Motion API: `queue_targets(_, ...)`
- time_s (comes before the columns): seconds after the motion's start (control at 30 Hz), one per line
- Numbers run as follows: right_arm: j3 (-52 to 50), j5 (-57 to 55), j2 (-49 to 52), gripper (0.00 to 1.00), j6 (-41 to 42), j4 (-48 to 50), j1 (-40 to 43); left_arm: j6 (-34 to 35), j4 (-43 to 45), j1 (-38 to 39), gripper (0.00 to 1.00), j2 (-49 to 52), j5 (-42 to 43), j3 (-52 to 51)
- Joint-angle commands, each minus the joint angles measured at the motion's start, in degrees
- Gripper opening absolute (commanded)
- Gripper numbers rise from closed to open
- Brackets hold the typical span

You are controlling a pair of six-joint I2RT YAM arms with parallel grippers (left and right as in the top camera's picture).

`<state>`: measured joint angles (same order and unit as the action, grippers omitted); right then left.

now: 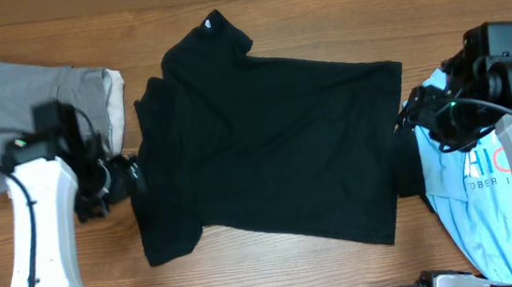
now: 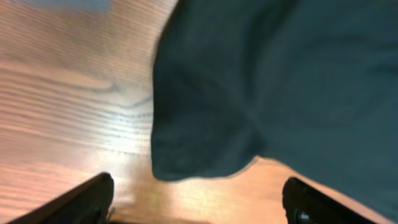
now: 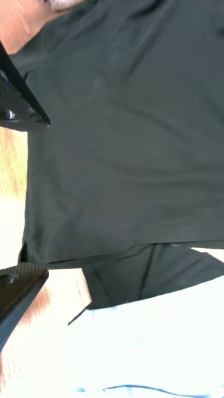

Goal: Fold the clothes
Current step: 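Grasp the shirt's bottom hem corners with both grippers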

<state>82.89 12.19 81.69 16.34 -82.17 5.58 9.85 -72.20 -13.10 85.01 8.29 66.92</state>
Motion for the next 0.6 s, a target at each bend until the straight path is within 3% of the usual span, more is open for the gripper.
queue_targets(0.0,-6.25,0.39,-0.24,0.69,-0.02,1.33,-0.07,3.87,5.6,-0.13,0.91,1.77,-0.96,-9.42)
queue_targets(0.13,-14.84,3.74,-0.24,0.66,0.17,6.19,-0.07,4.63,13.81,-0.11,0.91,4.22,2.14,-16.24)
queue_targets(0.4,-24.06,7.45,-0.24,0.61,1.66,13.2,-0.07,9.14,22.95,-0.09,0.79,9.53,-3.48,-21.73)
queue_targets(0.5,-24.13,7.43,-0.24,0.61,1.64,13.22,-0.07,9.64,24.63,-0.11,0.61,10.93,-5.03,-23.06)
queue_targets(0.53,-24.13,7.43,-0.24,0.61,1.64,13.35,-0.07,9.68,24.72,-0.11,0.51,11.28,-5.09,-23.23)
queue_targets(0.57,-24.13,7.43,-0.24,0.61,1.64,13.44,-0.07,9.68,24.68,-0.11,0.33,11.32,-4.85,-23.19)
